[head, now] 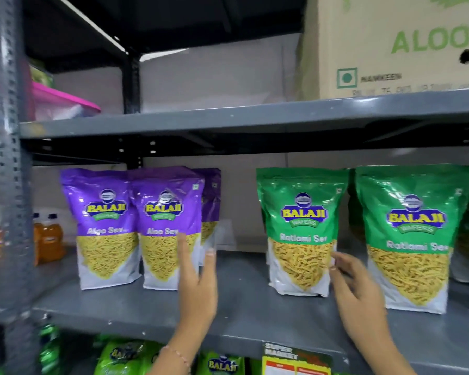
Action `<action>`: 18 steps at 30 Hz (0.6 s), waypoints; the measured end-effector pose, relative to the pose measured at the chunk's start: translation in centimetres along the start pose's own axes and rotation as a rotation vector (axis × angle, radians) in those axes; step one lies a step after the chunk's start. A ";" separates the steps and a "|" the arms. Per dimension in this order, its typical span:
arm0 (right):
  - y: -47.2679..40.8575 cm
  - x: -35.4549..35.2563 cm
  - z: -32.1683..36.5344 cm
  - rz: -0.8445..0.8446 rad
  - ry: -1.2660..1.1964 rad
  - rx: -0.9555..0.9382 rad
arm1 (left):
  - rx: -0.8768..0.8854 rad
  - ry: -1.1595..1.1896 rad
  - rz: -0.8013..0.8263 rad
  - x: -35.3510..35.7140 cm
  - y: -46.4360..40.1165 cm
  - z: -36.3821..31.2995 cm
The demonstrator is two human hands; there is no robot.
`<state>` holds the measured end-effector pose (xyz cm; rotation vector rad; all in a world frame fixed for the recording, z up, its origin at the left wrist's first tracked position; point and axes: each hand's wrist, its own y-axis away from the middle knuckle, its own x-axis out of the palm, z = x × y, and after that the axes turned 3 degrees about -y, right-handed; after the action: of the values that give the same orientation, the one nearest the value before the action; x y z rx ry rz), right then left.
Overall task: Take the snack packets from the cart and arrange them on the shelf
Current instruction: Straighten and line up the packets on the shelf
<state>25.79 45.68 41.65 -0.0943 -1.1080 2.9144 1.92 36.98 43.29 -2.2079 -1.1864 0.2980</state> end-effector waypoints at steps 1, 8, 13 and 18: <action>0.6 1.0 1.0 -0.028 0.005 -0.039 | 0.012 0.015 -0.090 -2.2 -1.3 0.7; 3.2 17.2 4.4 0.570 -0.282 0.290 | -0.354 0.065 -0.010 -10.7 -7.8 7.9; 3.3 23.4 4.0 0.693 -0.266 0.276 | -0.303 -0.026 0.165 -10.0 -7.4 7.3; 3.5 23.9 3.6 0.668 -0.264 0.235 | -0.295 -0.174 0.290 -9.9 -6.9 6.7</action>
<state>1.66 41.70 40.86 -0.0910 -0.8724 3.7269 -11.55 34.54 41.34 -2.6643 -1.0506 0.4669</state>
